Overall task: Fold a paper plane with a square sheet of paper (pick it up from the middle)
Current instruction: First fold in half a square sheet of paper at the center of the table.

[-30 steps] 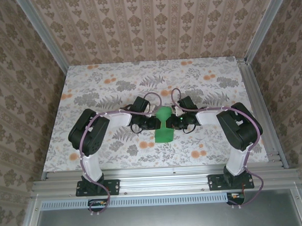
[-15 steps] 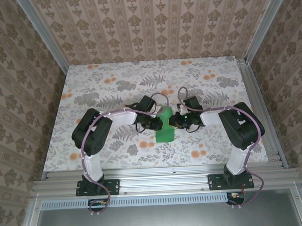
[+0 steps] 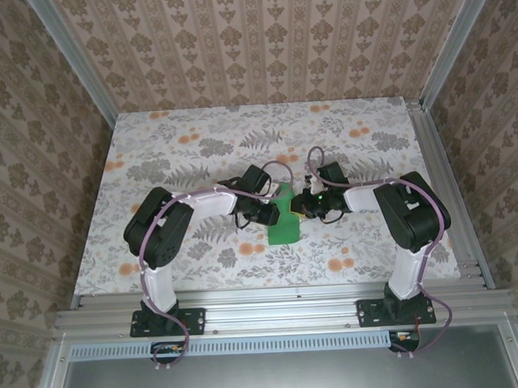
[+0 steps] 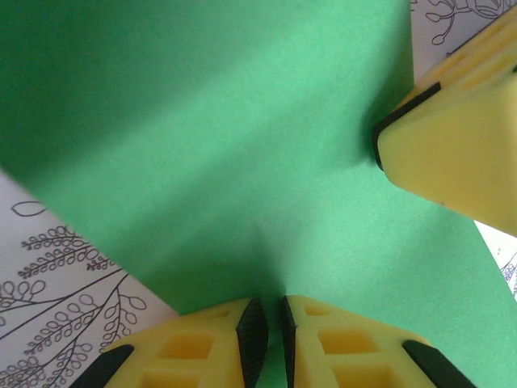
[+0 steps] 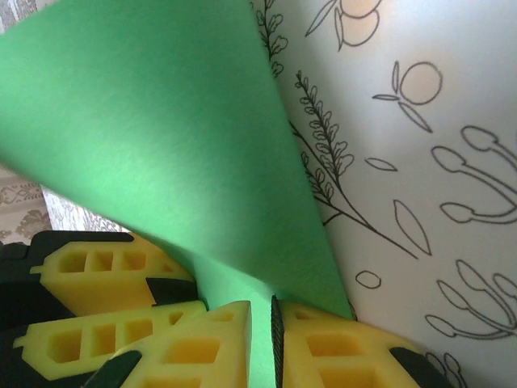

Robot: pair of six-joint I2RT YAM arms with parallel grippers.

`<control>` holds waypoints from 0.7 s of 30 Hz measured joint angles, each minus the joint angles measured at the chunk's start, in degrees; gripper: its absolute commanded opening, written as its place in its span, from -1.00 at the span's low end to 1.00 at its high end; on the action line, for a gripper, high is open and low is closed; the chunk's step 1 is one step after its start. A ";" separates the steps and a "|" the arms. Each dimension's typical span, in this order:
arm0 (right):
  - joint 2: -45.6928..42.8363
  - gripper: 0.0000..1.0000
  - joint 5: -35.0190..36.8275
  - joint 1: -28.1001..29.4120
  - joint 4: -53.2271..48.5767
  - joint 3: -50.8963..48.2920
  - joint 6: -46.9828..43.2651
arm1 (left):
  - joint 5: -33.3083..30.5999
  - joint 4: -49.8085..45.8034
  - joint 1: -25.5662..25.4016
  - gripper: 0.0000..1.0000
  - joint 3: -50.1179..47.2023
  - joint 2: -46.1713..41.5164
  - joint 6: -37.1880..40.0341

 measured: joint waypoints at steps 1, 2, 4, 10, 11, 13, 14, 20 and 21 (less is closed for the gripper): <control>0.22 -0.62 -0.33 -0.11 -0.42 0.31 0.00 | 0.00 0.00 0.00 -0.57 0.00 0.00 0.11; 0.33 -0.62 -0.68 -0.20 -0.55 0.39 0.00 | 0.02 -0.02 0.00 -0.56 0.02 -0.02 0.20; 0.39 -0.62 -0.98 -0.31 -0.55 0.42 0.00 | 0.09 -0.04 0.00 -0.55 0.17 -0.42 0.22; 0.42 -0.63 -1.84 -0.48 -0.52 0.37 -0.07 | 0.07 -1.99 -0.37 -0.48 1.64 -0.81 0.13; 0.42 -0.62 -1.95 -0.48 -0.50 0.31 -0.07 | 0.04 -2.56 -0.39 -0.46 2.03 -0.83 0.04; 0.31 -0.62 -2.08 -0.48 -0.28 0.15 -0.07 | 0.00 -3.96 -0.63 -0.45 2.62 -0.92 -0.15; 0.22 -0.62 -2.10 -0.48 0.02 -0.09 -0.04 | -0.02 -4.72 -0.63 -0.45 2.75 -1.09 -0.31; -0.44 -0.63 -2.73 -0.46 3.26 -2.25 1.20 | 0.09 -8.20 -1.05 -0.44 2.60 -4.48 -2.64; -0.48 -0.63 -2.86 -0.46 3.56 -2.40 1.31 | 0.26 -8.31 -1.33 -0.45 2.60 -5.33 -3.06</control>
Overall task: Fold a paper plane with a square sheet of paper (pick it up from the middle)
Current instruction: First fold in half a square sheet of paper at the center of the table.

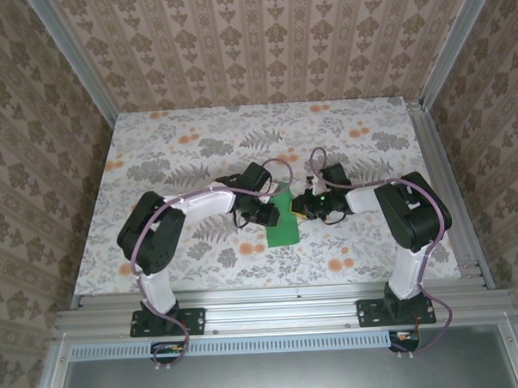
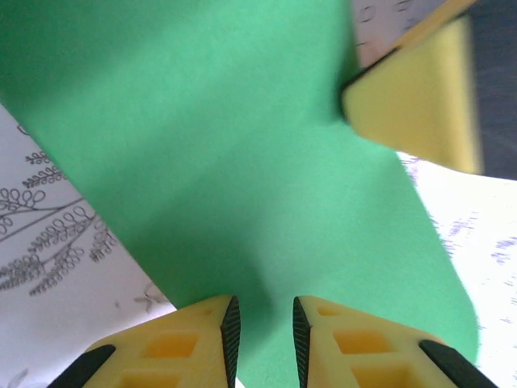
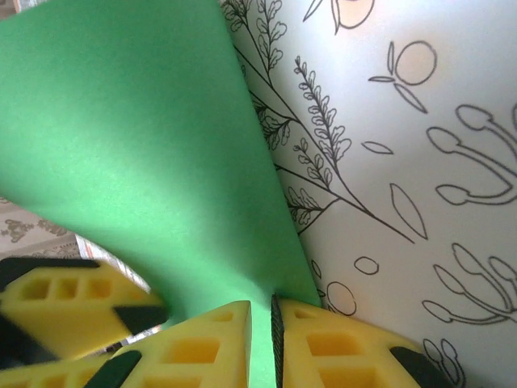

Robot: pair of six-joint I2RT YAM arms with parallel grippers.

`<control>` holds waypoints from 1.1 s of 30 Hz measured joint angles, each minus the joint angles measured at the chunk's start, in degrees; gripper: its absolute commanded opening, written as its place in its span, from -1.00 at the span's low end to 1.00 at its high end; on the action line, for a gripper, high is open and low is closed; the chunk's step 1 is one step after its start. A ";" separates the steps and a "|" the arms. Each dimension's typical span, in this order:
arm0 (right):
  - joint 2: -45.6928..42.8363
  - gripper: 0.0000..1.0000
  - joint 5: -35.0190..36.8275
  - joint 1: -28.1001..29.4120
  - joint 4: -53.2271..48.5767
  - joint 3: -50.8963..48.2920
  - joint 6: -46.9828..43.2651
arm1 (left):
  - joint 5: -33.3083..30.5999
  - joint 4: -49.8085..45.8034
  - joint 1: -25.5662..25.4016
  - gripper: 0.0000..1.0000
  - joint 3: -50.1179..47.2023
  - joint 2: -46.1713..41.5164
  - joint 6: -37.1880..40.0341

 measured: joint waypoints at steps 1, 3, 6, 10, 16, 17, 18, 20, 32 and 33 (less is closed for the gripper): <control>0.00 -0.63 -0.11 0.00 0.26 -0.15 0.11 | 0.04 0.07 -0.50 -0.44 0.00 -1.03 -0.44; -0.07 -0.64 -0.26 0.00 0.68 -0.46 0.24 | 0.07 0.07 -1.53 -0.45 0.00 -2.64 -1.11; -0.63 -0.64 -0.68 0.13 0.76 -1.27 0.83 | 0.50 0.35 -3.17 -0.47 -0.13 -3.98 -2.29; -1.62 -0.66 -1.16 0.48 0.57 -2.56 1.42 | 0.74 0.72 -5.01 -0.49 -1.05 -3.93 -3.54; -2.49 -0.66 -2.08 0.74 0.50 -3.63 2.69 | 0.74 2.82 -7.67 -0.51 -2.23 -2.91 -5.01; -2.64 -0.66 -2.21 0.74 0.44 -3.72 2.78 | 0.76 3.50 -8.11 -0.51 -2.73 -2.89 -5.40; -2.75 -0.66 -2.23 0.74 0.44 -3.74 2.82 | 0.87 4.28 -8.66 -0.51 -3.45 -2.89 -5.77; -2.93 -0.67 -2.38 0.74 0.44 -3.74 2.95 | 0.90 5.55 -9.60 -0.51 -4.94 -2.89 -6.40; -3.30 -0.66 -2.58 1.29 0.44 -3.72 3.19 | 0.44 11.47 -11.87 -0.52 -11.50 -2.89 -9.75; -3.39 -0.66 -2.58 1.42 0.46 -3.72 3.19 | 0.44 11.93 -11.85 -0.52 -11.76 -2.91 -9.92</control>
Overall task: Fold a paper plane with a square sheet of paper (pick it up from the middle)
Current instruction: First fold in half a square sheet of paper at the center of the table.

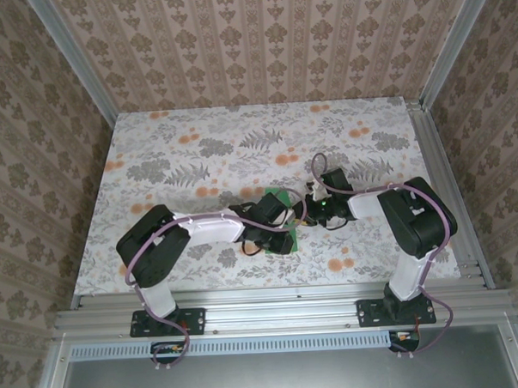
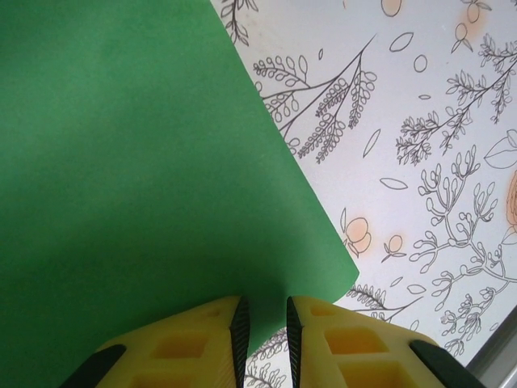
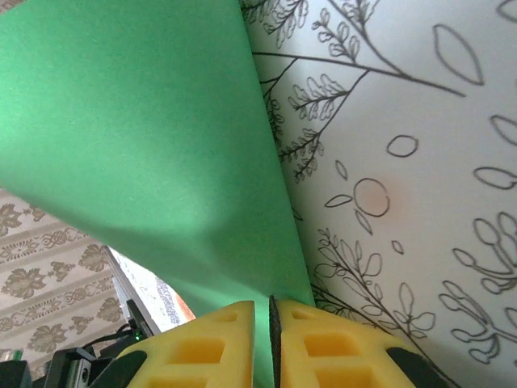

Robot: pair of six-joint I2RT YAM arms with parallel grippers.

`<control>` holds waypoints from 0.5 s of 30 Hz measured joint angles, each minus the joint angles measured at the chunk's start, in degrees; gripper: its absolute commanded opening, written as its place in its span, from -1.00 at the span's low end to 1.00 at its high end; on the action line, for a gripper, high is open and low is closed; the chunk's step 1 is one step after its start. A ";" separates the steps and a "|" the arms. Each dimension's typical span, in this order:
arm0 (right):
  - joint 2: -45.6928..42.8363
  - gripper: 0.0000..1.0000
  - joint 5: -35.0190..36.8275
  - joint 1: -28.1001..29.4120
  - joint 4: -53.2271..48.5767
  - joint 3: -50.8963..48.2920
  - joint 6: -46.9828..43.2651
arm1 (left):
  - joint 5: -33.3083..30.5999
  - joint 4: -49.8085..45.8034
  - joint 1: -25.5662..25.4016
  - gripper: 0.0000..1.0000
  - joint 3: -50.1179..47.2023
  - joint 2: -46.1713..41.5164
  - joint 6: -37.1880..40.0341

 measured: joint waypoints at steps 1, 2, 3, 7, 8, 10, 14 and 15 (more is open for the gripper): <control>-0.11 -0.66 0.00 0.15 0.00 0.00 0.02 | -0.04 0.26 0.00 -0.52 -0.15 -0.02 -0.04; -0.11 -0.66 0.00 0.28 -0.02 0.00 0.02 | -0.22 0.33 0.00 -0.52 -0.20 -0.04 -0.04; -0.11 -0.66 0.00 0.46 -0.02 0.00 0.02 | -0.39 0.35 -0.04 -0.52 -0.24 -0.04 -0.04; -0.11 -0.66 0.00 0.85 -0.04 0.00 0.02 | -1.46 0.59 -0.33 -0.53 -0.66 -0.44 -0.02; -0.11 -0.66 0.00 0.87 -0.04 -0.02 0.02 | -1.60 0.83 -0.33 -0.54 -0.87 -0.55 -0.02; -0.44 -0.66 0.04 1.01 -0.02 -0.33 0.02 | -1.79 1.57 -0.37 -0.54 -1.40 -0.79 -0.02; -3.02 -0.66 0.02 1.25 -0.44 -2.93 0.02 | -1.97 2.51 -0.44 -0.54 -2.23 -1.25 -0.02; -3.69 -0.66 0.02 1.33 -0.61 -3.67 0.02 | -2.12 2.80 -0.59 -0.54 -2.43 -1.36 0.00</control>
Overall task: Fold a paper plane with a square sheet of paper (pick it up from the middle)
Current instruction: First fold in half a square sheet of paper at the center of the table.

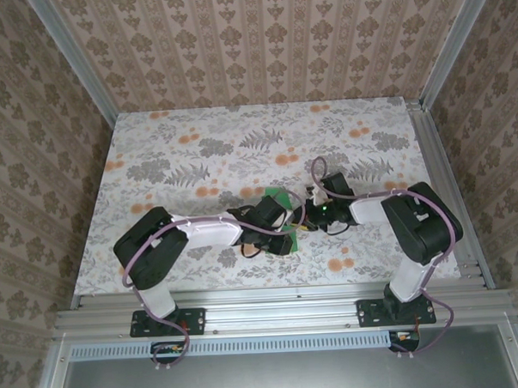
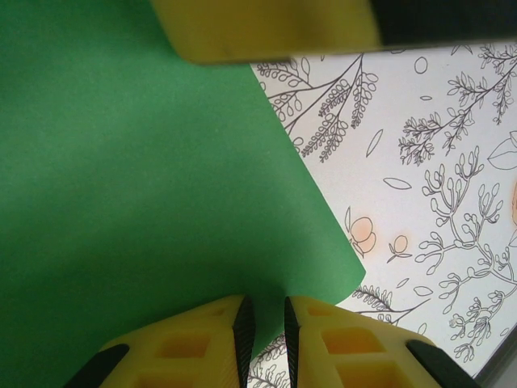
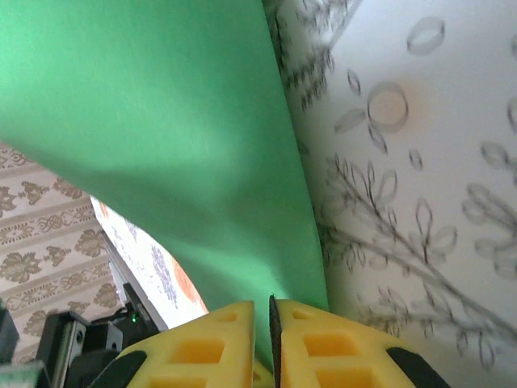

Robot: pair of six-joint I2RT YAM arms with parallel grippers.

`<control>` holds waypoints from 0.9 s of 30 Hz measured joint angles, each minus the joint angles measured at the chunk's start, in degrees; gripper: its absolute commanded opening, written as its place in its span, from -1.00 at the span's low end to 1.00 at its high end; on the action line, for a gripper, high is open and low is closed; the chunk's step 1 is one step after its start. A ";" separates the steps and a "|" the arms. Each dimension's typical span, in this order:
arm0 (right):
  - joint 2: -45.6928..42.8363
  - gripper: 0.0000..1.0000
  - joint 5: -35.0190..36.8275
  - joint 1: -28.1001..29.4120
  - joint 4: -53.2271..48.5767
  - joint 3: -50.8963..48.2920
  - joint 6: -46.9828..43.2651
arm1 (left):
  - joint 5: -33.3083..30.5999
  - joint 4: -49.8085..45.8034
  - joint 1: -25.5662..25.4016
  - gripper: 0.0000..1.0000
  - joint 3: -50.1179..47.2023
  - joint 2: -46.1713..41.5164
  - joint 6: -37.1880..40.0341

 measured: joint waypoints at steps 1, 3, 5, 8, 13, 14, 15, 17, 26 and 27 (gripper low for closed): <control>-0.57 -0.66 0.00 0.15 -0.20 -0.66 0.00 | -0.13 0.17 0.00 -0.54 -0.15 -0.11 0.00; -1.38 -0.65 0.00 0.66 -0.59 -1.68 0.13 | -0.24 0.63 -0.04 -0.55 -0.46 -0.22 0.00; -1.75 -0.65 0.02 1.38 -0.92 -2.34 0.24 | -0.22 0.83 -0.04 -0.54 -0.55 -0.22 0.00; -1.81 -0.65 0.22 2.32 -1.11 -2.99 0.42 | -0.22 1.03 -0.02 -0.55 -0.72 -0.31 0.00; -2.10 -0.65 1.29 3.08 -1.66 -3.61 0.33 | -0.22 1.16 0.02 -0.55 -0.85 -0.42 0.02; -2.27 -0.65 1.60 3.26 -1.70 -3.69 0.31 | -0.22 1.16 0.02 -0.55 -0.85 -0.42 0.04; -2.47 -0.65 1.73 3.39 -1.92 -3.76 0.24 | -0.22 1.16 0.02 -0.54 -0.85 -0.42 0.04; -3.28 -0.65 2.08 3.67 -2.51 -4.15 0.17 | -0.22 1.14 0.02 -0.55 -0.87 -0.44 0.04; -7.15 -0.64 3.54 5.60 -5.51 -6.29 0.17 | -0.17 0.96 0.35 -0.54 -1.25 -0.72 0.07; -7.15 -0.64 3.74 5.86 -5.73 -6.60 0.17 | -0.17 0.94 0.35 -0.54 -1.25 -0.72 0.07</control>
